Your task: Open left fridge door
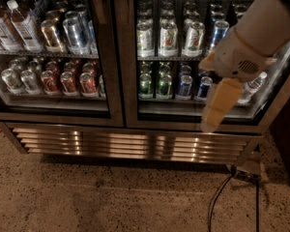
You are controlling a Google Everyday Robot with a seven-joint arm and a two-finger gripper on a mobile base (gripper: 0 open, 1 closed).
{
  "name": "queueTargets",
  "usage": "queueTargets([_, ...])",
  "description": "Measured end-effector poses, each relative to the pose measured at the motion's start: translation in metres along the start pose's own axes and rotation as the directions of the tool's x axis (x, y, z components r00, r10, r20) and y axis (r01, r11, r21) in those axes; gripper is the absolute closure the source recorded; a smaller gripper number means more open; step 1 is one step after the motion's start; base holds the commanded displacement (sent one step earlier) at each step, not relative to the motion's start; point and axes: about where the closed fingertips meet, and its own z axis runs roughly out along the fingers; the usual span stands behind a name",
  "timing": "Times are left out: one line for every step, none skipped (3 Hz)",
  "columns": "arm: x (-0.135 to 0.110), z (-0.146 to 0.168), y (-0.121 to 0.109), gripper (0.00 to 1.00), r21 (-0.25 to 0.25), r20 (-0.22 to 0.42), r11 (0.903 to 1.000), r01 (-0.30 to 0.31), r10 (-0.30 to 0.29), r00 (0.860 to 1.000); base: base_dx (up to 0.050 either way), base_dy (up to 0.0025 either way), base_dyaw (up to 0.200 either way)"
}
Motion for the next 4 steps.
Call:
queueTargets([-0.029, 0.076, 0.002, 0.00, -0.132, 0.278, 0.9882, 0.077, -0.038, 0.960, 0.000, 0.00000, 0.000])
queueTargets([-0.050, 0.094, 0.016, 0.00, -0.154, 0.530, 0.9879, 0.020, 0.065, 0.846, 0.000, 0.00000, 0.000])
queueTargets([-0.059, 0.070, 0.023, 0.00, -0.157, 0.614, 0.9874, -0.023, 0.115, 0.781, 0.000, 0.00000, 0.000])
queueTargets([-0.059, 0.070, 0.024, 0.00, -0.158, 0.614, 0.9873, -0.022, 0.115, 0.781, 0.000, 0.00000, 0.000])
